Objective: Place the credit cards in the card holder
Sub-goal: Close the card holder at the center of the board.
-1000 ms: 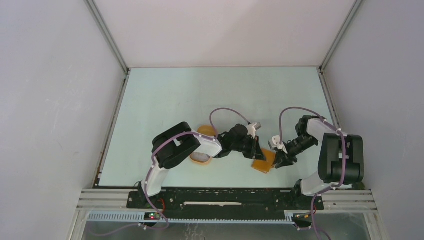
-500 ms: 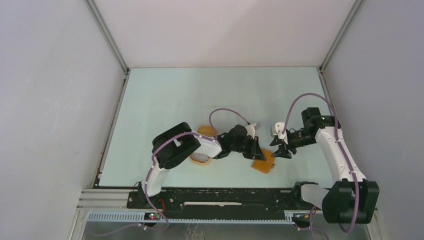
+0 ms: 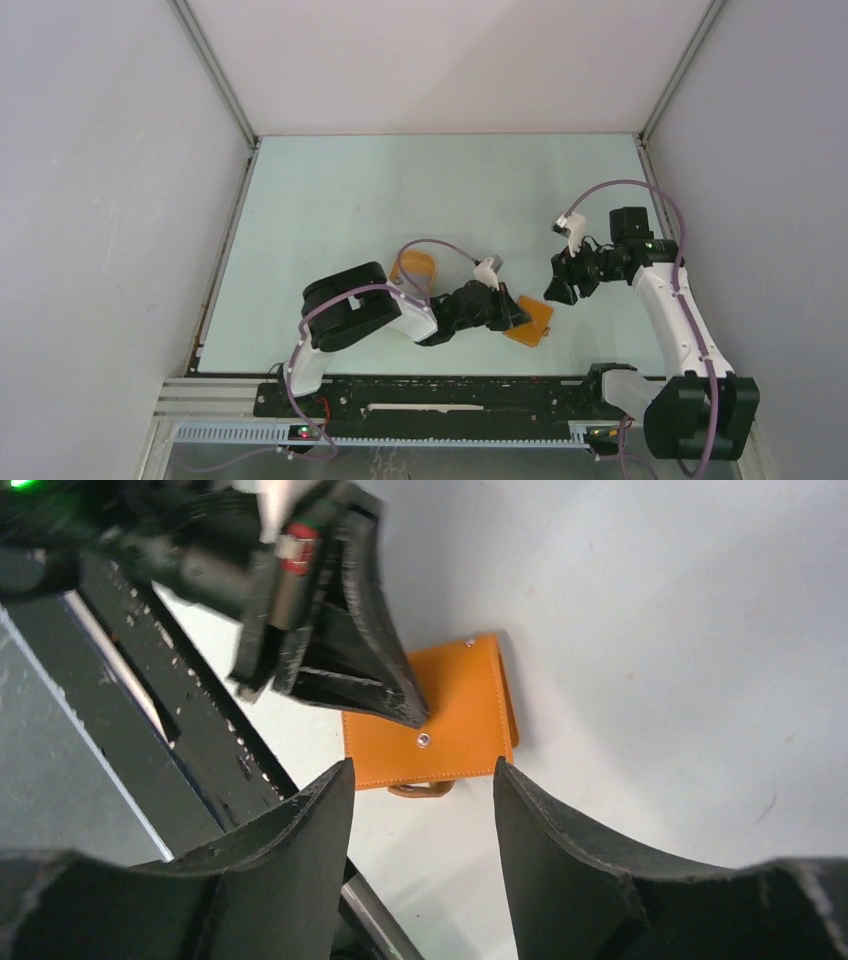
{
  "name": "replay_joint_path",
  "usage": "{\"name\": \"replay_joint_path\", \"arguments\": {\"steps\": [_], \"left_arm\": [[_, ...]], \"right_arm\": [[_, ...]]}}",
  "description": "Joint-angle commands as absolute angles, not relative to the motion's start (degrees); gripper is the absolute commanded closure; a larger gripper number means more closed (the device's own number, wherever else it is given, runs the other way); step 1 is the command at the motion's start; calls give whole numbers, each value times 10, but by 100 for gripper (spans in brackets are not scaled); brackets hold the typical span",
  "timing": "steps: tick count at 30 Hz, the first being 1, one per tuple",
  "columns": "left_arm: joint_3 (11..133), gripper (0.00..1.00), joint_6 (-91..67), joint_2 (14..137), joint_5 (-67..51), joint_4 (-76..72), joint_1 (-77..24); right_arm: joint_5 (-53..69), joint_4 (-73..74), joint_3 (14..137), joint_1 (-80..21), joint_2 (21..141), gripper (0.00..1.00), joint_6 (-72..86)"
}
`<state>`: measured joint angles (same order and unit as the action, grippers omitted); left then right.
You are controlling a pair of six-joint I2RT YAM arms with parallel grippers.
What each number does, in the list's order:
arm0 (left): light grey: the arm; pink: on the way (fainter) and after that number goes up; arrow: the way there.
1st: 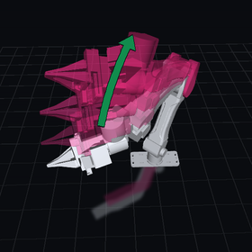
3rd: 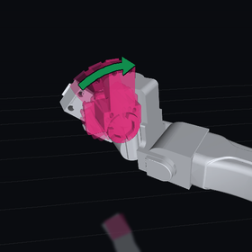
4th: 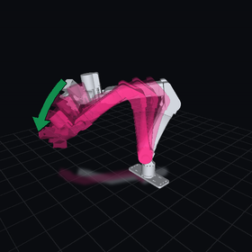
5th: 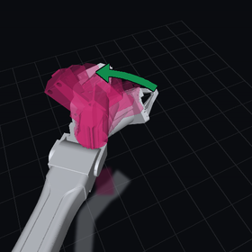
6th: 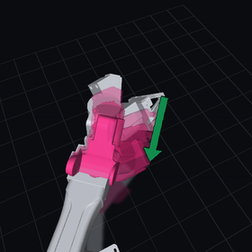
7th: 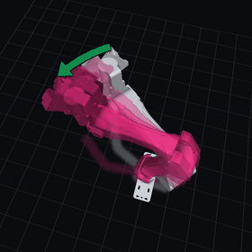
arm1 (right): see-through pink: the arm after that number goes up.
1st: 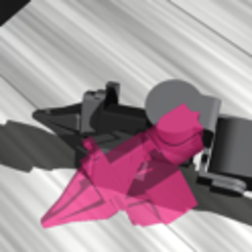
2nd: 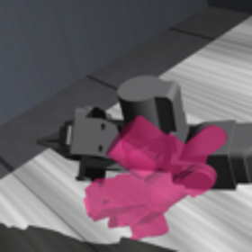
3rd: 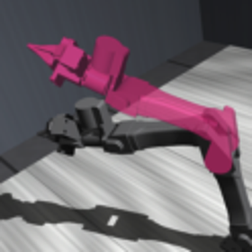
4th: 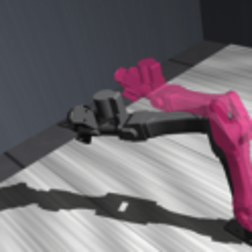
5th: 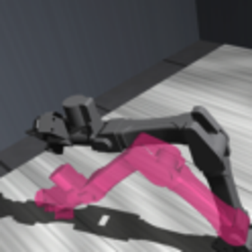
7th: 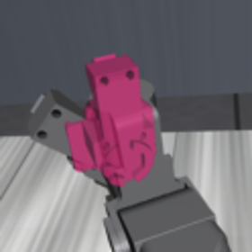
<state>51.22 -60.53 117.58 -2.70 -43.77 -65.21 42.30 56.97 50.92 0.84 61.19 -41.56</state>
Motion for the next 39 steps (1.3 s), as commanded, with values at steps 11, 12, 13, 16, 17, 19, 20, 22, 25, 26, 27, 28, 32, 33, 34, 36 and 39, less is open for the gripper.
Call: {"name": "replay_joint_path", "arguments": {"steps": [11,12,13,16,17,19,20,22,25,26,27,28,32,33,34,36,39], "left_arm": [[486,99,-577,1168,126,-301,-678],[485,99,-574,1165,127,-301,-678],[485,99,-573,1164,130,-301,-679],[481,99,-569,1158,133,-303,-679],[480,99,-566,1156,134,-306,-679],[479,99,-562,1153,134,-310,-679],[478,99,-560,1152,134,-312,-680],[476,99,-558,1149,134,-316,-680],[475,98,-554,1147,132,-320,-680],[474,98,-552,1147,131,-322,-680],[472,98,-551,1145,129,-324,-680],[470,98,-551,1144,129,-328,-680],[454,97,-554,1133,134,-343,-680],[449,97,-556,1130,137,-347,-680],[445,96,-559,1125,139,-351,-680],[435,94,-568,1120,141,-359,-677],[420,93,-577,1115,139,-378,-667]], "right_arm": [[323,550,540,15,870,46,-303],[314,546,541,14,881,47,-301],[308,543,541,12,888,48,-301],[299,544,541,11,900,47,-301],[295,545,541,10,906,47,-301],[291,543,542,5,922,47,-301],[291,543,543,2,932,47,-301],[302,546,550,2,951,47,-301],[317,556,567,-24,976,53,-302],[323,559,572,-30,984,56,-302],[330,561,577,-34,990,59,-302],[337,563,584,-40,995,61,-301],[344,571,625,-62,1026,73,-296],[343,574,640,-71,1037,76,-295],[338,577,655,-81,1050,79,-294],[327,582,689,-107,1074,84,-297],[304,585,750,-138,1107,87,-297]]}}
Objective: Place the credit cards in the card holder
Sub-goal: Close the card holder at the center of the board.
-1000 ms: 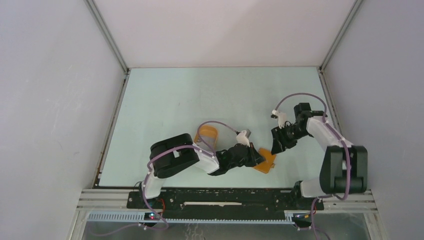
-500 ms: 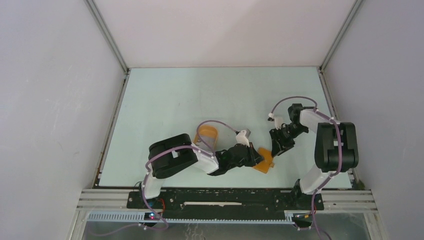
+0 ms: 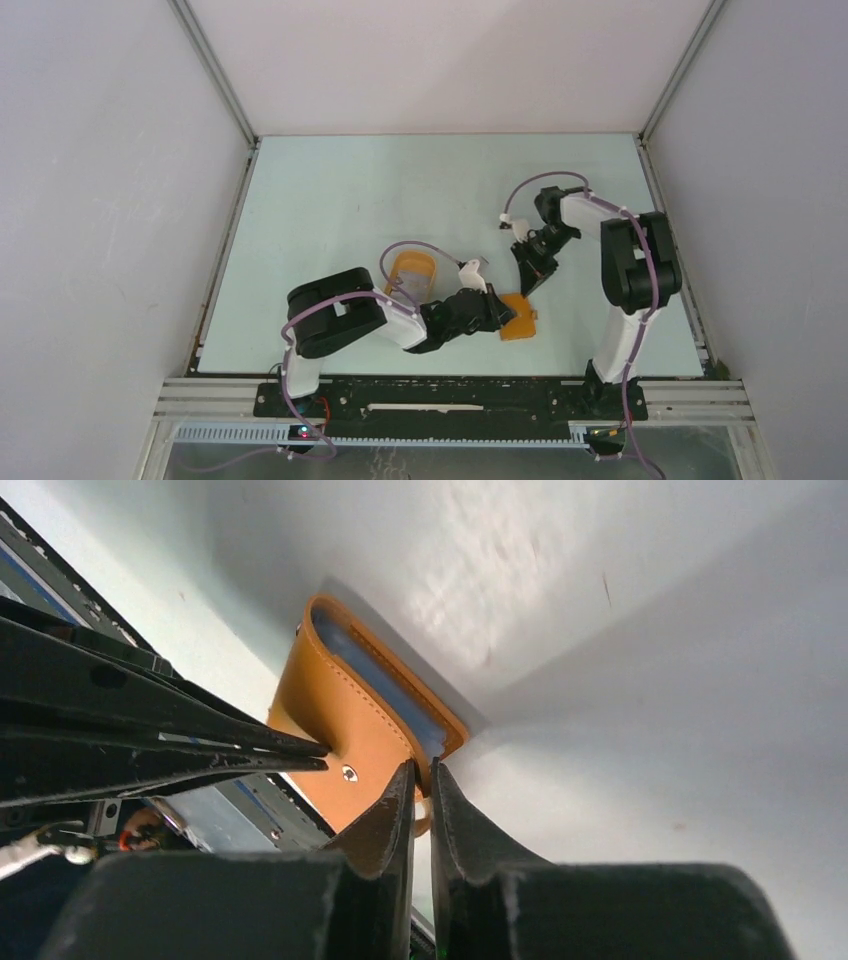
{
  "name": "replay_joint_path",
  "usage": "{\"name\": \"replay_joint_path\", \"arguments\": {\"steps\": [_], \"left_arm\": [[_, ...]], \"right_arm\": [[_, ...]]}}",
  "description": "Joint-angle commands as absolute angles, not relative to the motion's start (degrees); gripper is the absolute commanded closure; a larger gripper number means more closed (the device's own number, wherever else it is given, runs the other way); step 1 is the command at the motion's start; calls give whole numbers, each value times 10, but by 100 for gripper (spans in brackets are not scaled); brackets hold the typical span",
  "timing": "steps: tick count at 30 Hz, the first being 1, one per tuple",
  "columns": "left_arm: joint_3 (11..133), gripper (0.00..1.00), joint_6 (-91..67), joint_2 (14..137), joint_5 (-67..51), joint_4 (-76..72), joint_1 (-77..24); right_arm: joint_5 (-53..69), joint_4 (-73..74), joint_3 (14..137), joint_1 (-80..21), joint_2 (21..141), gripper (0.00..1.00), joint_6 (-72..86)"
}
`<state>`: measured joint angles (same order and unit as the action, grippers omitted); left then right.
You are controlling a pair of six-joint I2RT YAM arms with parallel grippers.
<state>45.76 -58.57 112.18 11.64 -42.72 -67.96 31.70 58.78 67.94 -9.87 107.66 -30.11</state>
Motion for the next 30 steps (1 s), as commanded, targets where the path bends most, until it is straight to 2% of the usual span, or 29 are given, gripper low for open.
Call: {"name": "replay_joint_path", "arguments": {"steps": [1,5,8,11,16,17,18,19,20,21,26,30], "left_arm": [[414,93,-579,1114,137,-385,-664],[398,91,-581,1110,128,-409,-650],[390,87,-574,1103,125,-420,-646],[387,84,-562,1096,124,-421,-643],[385,84,-543,1088,116,-423,-640],[384,84,-539,1088,113,-424,-640],[383,84,-537,1089,113,-428,-639],[381,84,-535,1089,111,-433,-639],[380,84,-533,1092,109,-440,-639],[380,85,-532,1092,107,-442,-639],[384,86,-529,1100,106,-448,-639],[383,87,-530,1102,111,-449,-639]], "right_arm": [[302,588,772,-147,1117,87,-297],[288,604,848,-178,1138,87,-312],[270,596,859,-183,1104,78,-320],[234,574,840,-178,1036,69,-329],[204,510,753,-179,857,62,-350],[196,472,719,-183,809,56,-353],[202,435,686,-181,759,46,-355],[225,409,658,-177,720,30,-356],[256,396,634,-171,688,9,-351],[290,391,615,-163,668,1,-346],[352,452,588,-157,722,2,-327],[279,439,562,-165,787,21,-264]]}}
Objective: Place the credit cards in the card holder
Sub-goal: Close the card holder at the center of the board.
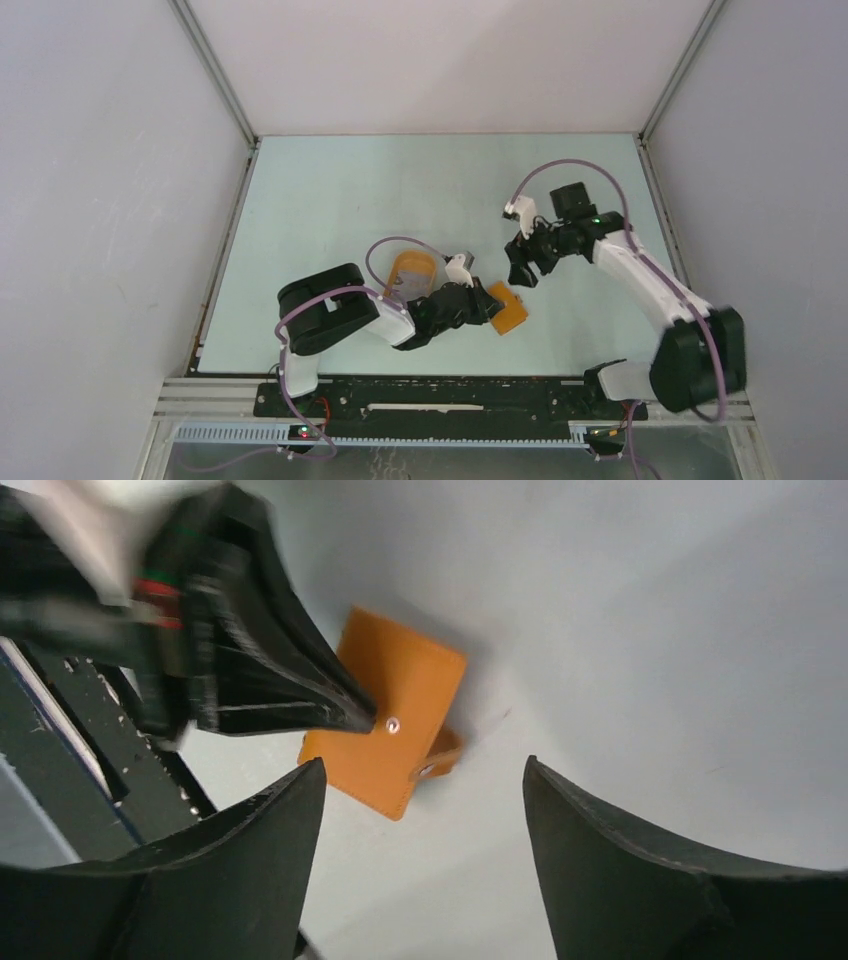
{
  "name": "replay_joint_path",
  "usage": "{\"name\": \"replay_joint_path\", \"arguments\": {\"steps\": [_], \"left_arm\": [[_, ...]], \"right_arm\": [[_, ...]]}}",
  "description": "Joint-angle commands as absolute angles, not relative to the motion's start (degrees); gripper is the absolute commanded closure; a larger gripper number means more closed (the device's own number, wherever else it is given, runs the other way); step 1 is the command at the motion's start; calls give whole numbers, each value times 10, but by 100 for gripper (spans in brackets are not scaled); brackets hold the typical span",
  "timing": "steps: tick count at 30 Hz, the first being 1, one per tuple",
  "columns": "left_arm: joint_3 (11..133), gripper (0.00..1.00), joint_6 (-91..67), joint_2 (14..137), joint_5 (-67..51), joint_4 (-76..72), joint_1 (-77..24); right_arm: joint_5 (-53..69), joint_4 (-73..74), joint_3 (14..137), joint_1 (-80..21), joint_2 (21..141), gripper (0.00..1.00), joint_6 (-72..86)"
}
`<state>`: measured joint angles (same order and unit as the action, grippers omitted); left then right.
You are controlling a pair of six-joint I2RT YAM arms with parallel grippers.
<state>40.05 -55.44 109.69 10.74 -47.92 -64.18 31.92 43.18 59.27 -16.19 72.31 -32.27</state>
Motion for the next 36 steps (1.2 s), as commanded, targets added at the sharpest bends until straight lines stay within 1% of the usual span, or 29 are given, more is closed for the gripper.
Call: {"name": "replay_joint_path", "arguments": {"steps": [1,3,7,11,18,21,29,34,36], "left_arm": [[382,87,-531,1102,112,-449,-639],[382,88,-530,1102,114,-450,-639],[384,88,-531,1104,113,-450,-639],[386,88,-531,1106,113,-451,-639],[387,89,-532,1108,111,-451,-639],[389,89,-532,1109,109,-451,-639],[390,89,-531,1110,108,-451,-639],[389,89,-531,1108,108,-451,-639],[388,89,-531,1108,109,-451,-639]], "right_arm": [[262,435,562,-166,796,22,-252],[235,432,560,-168,808,28,-234],[231,442,558,-168,825,33,-225],[247,451,554,-179,843,36,-226],[226,440,554,-210,870,36,-213],[213,437,554,-216,881,40,-211],[197,431,555,-222,894,54,-207],[198,430,555,-222,885,76,-209],[203,431,555,-221,881,82,-212]]}}
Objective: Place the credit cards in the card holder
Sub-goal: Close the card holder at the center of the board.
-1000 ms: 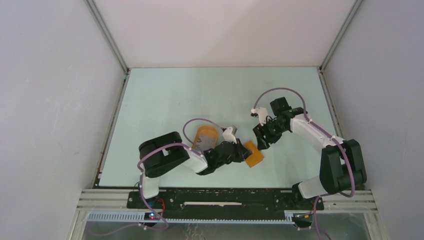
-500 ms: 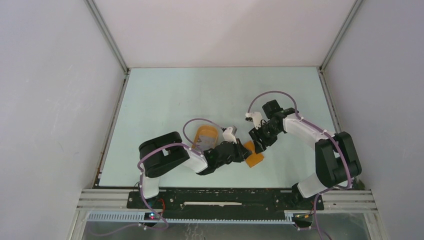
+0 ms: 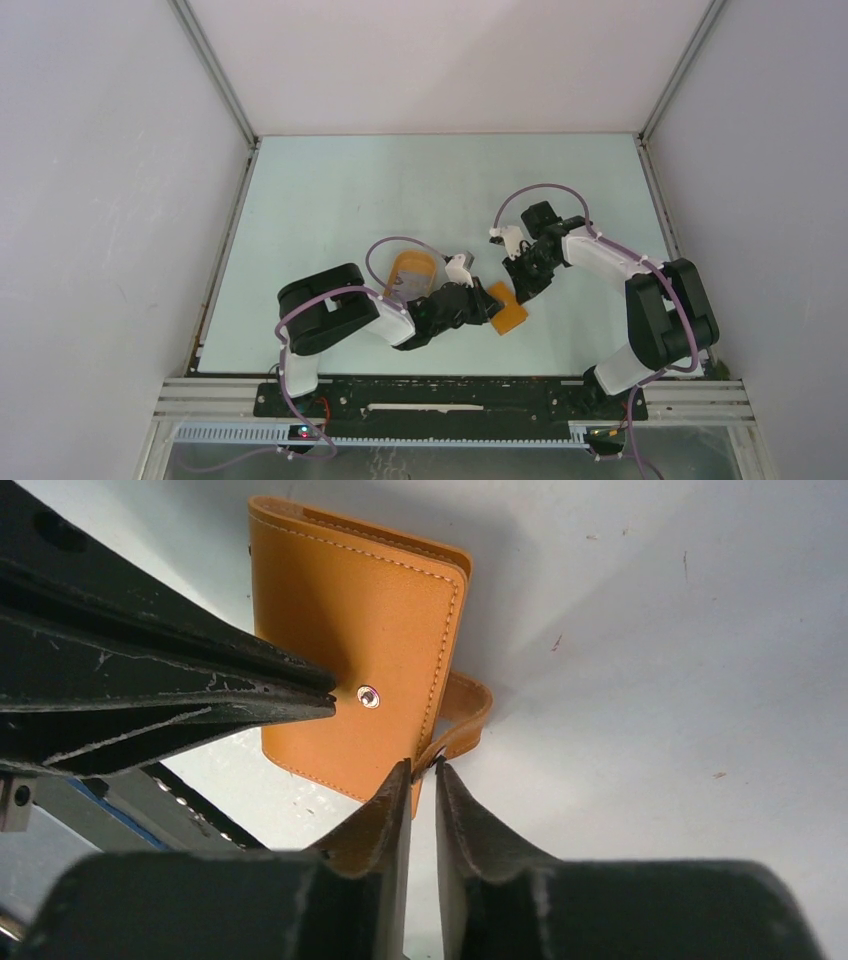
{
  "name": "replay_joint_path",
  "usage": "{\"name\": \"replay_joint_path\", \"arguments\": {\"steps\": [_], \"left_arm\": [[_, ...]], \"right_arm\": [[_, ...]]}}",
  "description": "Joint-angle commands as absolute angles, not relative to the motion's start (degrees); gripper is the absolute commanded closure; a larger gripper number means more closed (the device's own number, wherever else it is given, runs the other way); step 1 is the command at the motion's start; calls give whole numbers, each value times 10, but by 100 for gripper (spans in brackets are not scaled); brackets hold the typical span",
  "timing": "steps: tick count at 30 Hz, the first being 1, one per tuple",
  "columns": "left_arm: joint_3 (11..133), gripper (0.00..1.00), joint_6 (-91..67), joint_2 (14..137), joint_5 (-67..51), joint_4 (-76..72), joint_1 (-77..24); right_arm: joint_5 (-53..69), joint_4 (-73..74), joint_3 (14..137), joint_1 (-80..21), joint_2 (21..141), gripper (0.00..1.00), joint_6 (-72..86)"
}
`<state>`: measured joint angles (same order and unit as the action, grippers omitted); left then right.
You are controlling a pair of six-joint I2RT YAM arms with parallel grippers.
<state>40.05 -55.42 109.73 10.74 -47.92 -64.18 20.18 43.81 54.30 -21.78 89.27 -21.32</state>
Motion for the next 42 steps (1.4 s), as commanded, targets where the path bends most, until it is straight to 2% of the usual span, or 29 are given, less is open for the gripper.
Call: {"name": "replay_joint_path", "arguments": {"steps": [1,9,21,42], "left_arm": [[388,89,-531,1109,108,-451,-639],[388,89,-532,1108,108,-451,-639],[392,89,-542,1115,87,-470,-630],[342,91,-548,1092,64,-537,-602]], "right_arm": [[205,431,555,-221,878,84,-214],[209,436,558,-222,868,100,-228],[228,418,568,-242,841,100,-245],[189,429,581,-293,930,100,-265]]}}
